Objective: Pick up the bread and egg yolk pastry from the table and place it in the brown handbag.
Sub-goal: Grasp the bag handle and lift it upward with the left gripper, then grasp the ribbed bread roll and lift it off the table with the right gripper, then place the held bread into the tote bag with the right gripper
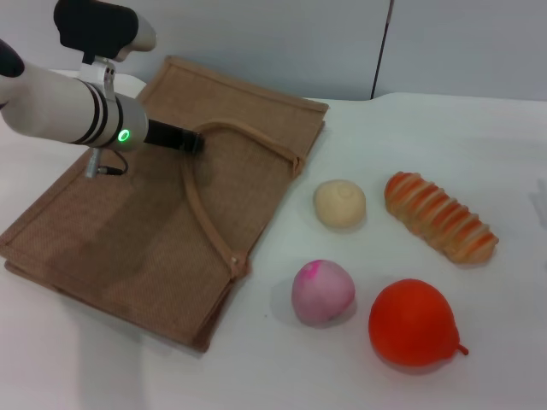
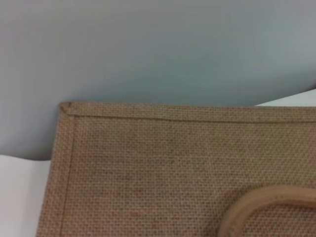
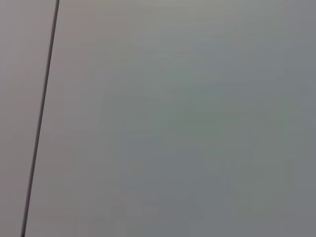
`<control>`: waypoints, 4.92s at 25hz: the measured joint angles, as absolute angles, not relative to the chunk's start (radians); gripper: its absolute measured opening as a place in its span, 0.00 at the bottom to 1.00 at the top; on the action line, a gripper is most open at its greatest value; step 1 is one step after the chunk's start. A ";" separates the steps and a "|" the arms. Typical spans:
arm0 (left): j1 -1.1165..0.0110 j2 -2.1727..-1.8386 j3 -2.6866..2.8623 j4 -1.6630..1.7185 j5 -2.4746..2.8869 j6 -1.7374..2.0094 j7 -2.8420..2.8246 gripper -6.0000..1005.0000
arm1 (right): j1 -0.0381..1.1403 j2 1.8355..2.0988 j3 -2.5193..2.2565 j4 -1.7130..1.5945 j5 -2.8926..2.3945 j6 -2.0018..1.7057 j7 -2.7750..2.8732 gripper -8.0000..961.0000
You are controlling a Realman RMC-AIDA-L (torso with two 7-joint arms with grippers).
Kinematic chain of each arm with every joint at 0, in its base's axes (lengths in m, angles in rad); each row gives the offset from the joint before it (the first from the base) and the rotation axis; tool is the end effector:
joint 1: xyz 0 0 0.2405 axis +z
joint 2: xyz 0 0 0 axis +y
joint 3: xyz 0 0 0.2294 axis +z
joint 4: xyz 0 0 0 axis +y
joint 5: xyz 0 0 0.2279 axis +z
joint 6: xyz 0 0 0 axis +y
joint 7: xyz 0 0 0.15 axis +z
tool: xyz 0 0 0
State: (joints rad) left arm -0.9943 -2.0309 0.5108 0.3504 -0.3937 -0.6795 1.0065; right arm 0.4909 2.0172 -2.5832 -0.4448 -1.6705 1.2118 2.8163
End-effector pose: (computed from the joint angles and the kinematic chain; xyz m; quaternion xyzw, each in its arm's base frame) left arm -0.2467 0.4701 -0.0056 -0.8315 -0.4200 -0.0005 0.3635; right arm 0.2751 0.3616 -0.0005 -0.6285 0.1794 0.2794 0.7034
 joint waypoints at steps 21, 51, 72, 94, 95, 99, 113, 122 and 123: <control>-0.892 -2.037 0.500 0.345 -0.937 -0.726 1.415 0.12 | 0.485 2.017 -2.583 -0.442 -1.670 1.212 2.816 0.93; -0.528 -2.036 0.495 0.362 -1.755 -1.524 2.077 0.12 | 0.542 1.970 -2.737 -0.544 -1.784 1.038 2.816 0.93; -0.478 -2.035 0.483 0.294 -1.886 -1.642 2.191 0.12 | 0.527 1.691 -2.556 -1.015 -1.918 0.226 2.638 0.93; -0.485 -2.036 0.483 0.295 -1.886 -1.635 2.192 0.12 | 0.539 1.773 -2.245 -0.978 -1.932 -0.265 2.419 0.93; -0.485 -2.035 0.483 0.295 -1.886 -1.635 2.192 0.12 | 0.536 1.782 -2.221 -0.976 -1.932 -0.282 2.395 0.93; -0.486 -2.035 0.483 0.290 -1.886 -1.634 2.193 0.12 | 0.527 1.812 -2.144 -0.975 -1.931 -0.342 2.318 0.88; -0.492 -2.034 0.483 0.285 -1.886 -1.621 2.195 0.12 | 0.498 1.834 -2.057 -0.988 -1.931 -0.381 2.239 0.66; -0.492 -2.034 0.483 0.285 -1.884 -1.620 2.195 0.12 | 0.404 1.843 -1.948 -1.117 -1.930 -0.381 2.138 0.57; -0.492 -2.034 0.483 0.285 -1.883 -1.619 2.195 0.12 | 0.395 1.843 -1.946 -1.140 -1.931 -0.381 2.124 0.57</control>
